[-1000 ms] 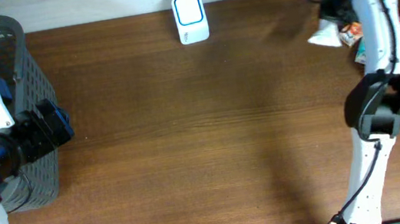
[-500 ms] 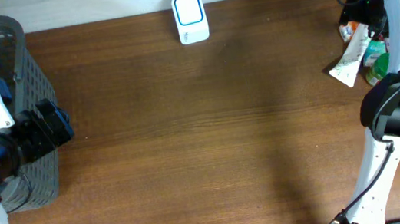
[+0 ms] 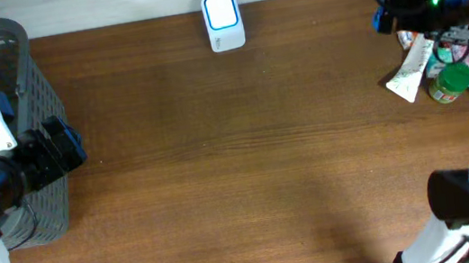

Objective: Scan the item barcode
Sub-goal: 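Place the tube at far right and withdraw the right gripper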

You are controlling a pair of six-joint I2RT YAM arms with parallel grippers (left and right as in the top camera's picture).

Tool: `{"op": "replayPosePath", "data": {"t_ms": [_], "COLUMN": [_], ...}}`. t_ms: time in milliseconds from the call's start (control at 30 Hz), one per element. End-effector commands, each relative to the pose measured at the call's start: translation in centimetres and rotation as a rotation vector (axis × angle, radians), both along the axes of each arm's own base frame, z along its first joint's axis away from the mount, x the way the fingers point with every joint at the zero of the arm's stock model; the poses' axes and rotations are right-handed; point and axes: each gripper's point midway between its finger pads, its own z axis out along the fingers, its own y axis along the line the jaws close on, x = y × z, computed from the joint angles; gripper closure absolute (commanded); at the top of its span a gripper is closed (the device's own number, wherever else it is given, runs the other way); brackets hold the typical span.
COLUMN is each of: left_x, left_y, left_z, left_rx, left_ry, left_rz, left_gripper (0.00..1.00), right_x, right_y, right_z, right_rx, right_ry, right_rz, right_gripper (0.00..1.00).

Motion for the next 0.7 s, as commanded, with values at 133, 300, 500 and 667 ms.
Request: {"op": "replayPosePath", "data": {"t_ms": [133, 300, 500, 667], "left_x": [0.0, 0.0, 0.0, 0.0], "left_y": [0.1, 0.1, 0.1, 0.1], "left_z": [0.1, 0.1, 0.1, 0.1], "left_rx": [-0.005, -0.005, -0.005, -0.005], "left_ry": [-0.003, -0.003, -0.003, -0.003], "left_rz": [0.013, 0.013, 0.013, 0.013], "left_gripper": [0.01, 0.01, 0.01, 0.01], "right_x": [-8.0, -14.3, -21.3, -22.5], "right_y": [4.9, 4.5, 4.0, 4.8], "right_z": [3.0, 2.2, 2.0, 2.7], "right_rx": [-0.068, -0.065, -0.048, -0.001], "right_ry": [-0.067, -0.085, -0.152, -0.195], "right_rz": [0.156, 0.165, 0.167, 0.199], "right_gripper": [0.02, 0.02, 0.01, 0.01]}}
